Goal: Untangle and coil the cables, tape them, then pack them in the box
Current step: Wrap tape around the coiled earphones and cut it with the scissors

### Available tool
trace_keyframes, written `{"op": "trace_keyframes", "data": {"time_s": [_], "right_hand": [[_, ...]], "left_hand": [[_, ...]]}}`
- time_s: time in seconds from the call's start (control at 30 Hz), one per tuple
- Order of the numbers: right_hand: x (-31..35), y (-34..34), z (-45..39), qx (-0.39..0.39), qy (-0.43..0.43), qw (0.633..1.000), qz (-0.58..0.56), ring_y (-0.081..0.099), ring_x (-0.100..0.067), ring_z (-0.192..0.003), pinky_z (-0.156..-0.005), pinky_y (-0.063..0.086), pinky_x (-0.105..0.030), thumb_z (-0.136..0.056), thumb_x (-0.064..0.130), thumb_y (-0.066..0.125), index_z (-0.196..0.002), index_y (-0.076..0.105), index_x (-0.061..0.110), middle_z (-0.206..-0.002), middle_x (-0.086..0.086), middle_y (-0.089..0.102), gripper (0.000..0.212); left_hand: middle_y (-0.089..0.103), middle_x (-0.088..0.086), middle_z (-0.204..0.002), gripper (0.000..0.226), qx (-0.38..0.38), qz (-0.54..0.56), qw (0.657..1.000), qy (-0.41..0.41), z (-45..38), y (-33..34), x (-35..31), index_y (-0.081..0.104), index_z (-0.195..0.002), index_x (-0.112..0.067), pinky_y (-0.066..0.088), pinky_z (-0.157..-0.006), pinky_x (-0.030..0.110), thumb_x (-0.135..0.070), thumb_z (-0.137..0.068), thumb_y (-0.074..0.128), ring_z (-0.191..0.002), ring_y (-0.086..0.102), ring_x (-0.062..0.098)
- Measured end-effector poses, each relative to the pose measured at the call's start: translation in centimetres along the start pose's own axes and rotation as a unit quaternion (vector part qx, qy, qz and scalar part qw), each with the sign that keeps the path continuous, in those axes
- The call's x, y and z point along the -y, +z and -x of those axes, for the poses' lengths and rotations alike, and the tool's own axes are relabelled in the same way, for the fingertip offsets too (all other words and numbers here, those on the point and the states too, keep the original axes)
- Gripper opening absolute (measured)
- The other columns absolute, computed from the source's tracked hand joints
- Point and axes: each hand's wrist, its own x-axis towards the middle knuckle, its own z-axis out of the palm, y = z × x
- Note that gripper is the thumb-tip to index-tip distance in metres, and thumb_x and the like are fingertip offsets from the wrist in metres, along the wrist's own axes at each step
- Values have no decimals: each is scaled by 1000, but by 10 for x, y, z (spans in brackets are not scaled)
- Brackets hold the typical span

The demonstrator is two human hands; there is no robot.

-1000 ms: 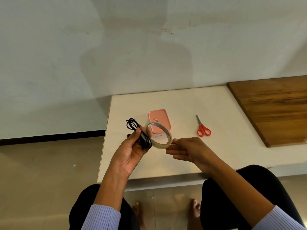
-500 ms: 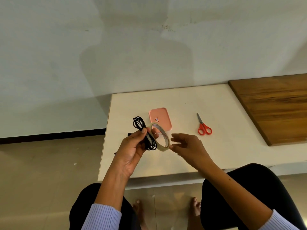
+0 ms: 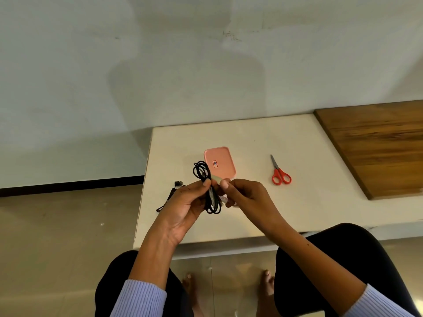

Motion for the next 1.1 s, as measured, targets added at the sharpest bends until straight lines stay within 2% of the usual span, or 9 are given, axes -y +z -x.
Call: {"op": "trace_keyframes", "data": {"time_s": [0.1, 0.27, 0.37, 0.5, 0.63, 0.7, 0.77, 0.9, 1.1], "right_hand": [[0, 0, 0, -9, 16, 999, -27, 61, -3, -63, -62, 47, -12, -90, 39, 54, -82, 74, 9, -65, 6, 66, 36], [-1, -1, -2, 20, 64, 998, 5, 63, -2, -75, -72, 45, -18, -91, 30, 56, -82, 72, 15, -77, 2, 72, 23], [-1, 2, -1, 18, 78, 997, -8, 59, 1, -66, -72, 44, -22, -91, 29, 52, -78, 70, 13, -73, -1, 70, 27], [1, 2, -2, -13, 85, 995, -41, 59, -12, -63, -65, 44, -24, -92, 29, 52, -74, 69, 7, -68, -9, 66, 33], [3, 2, -5, -12, 94, 995, -33, 56, -2, -58, -64, 42, -18, -90, 31, 53, -67, 67, 13, -65, -3, 66, 33], [0, 4, -5, -1, 106, 994, -26, 55, -6, -60, -68, 43, -22, -91, 31, 50, -65, 66, 12, -64, -5, 67, 36], [-2, 4, -4, 2, 109, 994, -27, 56, -11, -64, -71, 45, -29, -91, 31, 49, -69, 67, 4, -66, -8, 68, 39], [-1, 4, -4, 12, 98, 995, -22, 56, -8, -65, -70, 43, -25, -91, 34, 50, -76, 69, 0, -70, -8, 70, 41], [-2, 1, -5, 30, 91, 995, -26, 56, -3, -66, -72, 44, -25, -92, 16, 48, -79, 72, 1, -70, -4, 70, 31]], "left_hand": [[73, 9, -87, 19, -1, -11, 1000, 0, 3, 1, -1, 75, -74, -13, 54, -68, 25, -20, -79, 59, -82, 68, 18], [73, 12, -100, 19, -53, -26, 998, -10, -1, -5, 3, 71, -91, -11, 46, -93, 40, -21, -86, 57, -93, 68, 20], [74, 8, -92, 17, -77, -70, 995, 0, -1, -2, 6, 74, -86, -13, 49, -82, 31, -19, -86, 58, -87, 65, 19], [75, 6, -87, 19, -82, -135, 987, 15, 0, 4, 8, 77, -79, -19, 45, -82, 32, -18, -88, 60, -83, 65, 18], [74, 3, -84, 17, -72, -93, 993, 17, -1, 7, 10, 73, -88, -13, 51, -71, 23, -16, -89, 57, -76, 69, 12], [74, 3, -82, 16, -80, -84, 993, 21, -2, 8, 12, 72, -88, -10, 52, -67, 21, -15, -88, 58, -74, 69, 14], [74, 3, -81, 15, -95, -94, 991, 28, -3, 9, 15, 73, -85, -11, 51, -70, 24, -14, -87, 59, -74, 68, 14], [75, 3, -83, 16, -101, -84, 991, 37, -3, 10, 14, 73, -85, -12, 51, -76, 28, -13, -88, 58, -80, 70, 13], [75, 10, -91, 15, -111, -61, 991, 33, -4, 8, 11, 73, -88, -8, 51, -85, 35, -14, -87, 59, -90, 70, 19]]}}
